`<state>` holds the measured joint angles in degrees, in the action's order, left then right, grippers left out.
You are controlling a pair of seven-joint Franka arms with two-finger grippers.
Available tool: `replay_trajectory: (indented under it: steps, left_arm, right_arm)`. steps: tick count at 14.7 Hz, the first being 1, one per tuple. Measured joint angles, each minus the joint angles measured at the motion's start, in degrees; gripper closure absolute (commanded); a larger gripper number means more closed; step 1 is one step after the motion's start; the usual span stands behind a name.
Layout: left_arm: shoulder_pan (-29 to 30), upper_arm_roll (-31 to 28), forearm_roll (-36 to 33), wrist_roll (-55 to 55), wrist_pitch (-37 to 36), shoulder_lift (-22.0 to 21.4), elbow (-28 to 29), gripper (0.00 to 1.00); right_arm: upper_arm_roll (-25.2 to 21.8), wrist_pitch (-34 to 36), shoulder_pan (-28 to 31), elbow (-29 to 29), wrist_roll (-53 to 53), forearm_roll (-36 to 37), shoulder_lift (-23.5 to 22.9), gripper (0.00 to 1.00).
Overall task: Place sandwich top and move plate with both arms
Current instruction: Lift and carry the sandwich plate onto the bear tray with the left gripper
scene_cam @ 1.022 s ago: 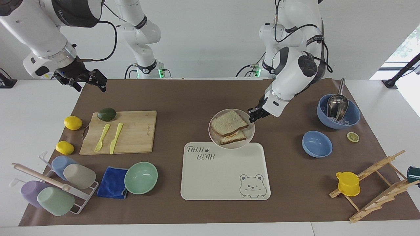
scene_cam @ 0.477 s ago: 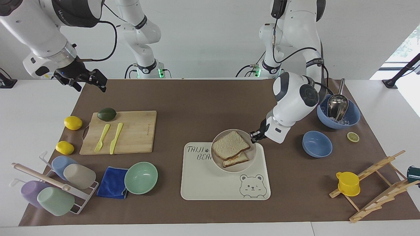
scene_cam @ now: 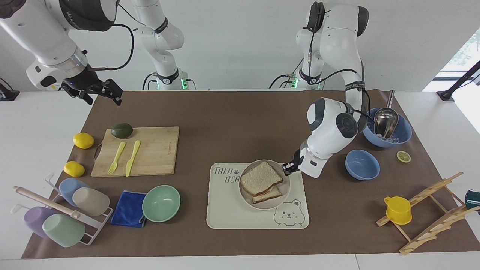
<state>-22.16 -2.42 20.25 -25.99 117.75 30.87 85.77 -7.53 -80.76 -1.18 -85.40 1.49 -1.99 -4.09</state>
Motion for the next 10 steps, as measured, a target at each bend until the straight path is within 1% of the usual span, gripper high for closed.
replay_trajectory:
  steps: [5,10]
  left_arm:
    - [0.0,0.0,0.0,-0.1,3.5,1.1,0.7,1.0]
    - [-0.6,0.2,0.0,-0.1,7.6,1.4,3.4,1.0]
  right_arm:
    - [0.0,0.0,0.0,0.0,0.0,0.0,0.0,0.0]
    - [0.0,0.0,0.0,0.0,0.0,0.0,0.0,0.0]
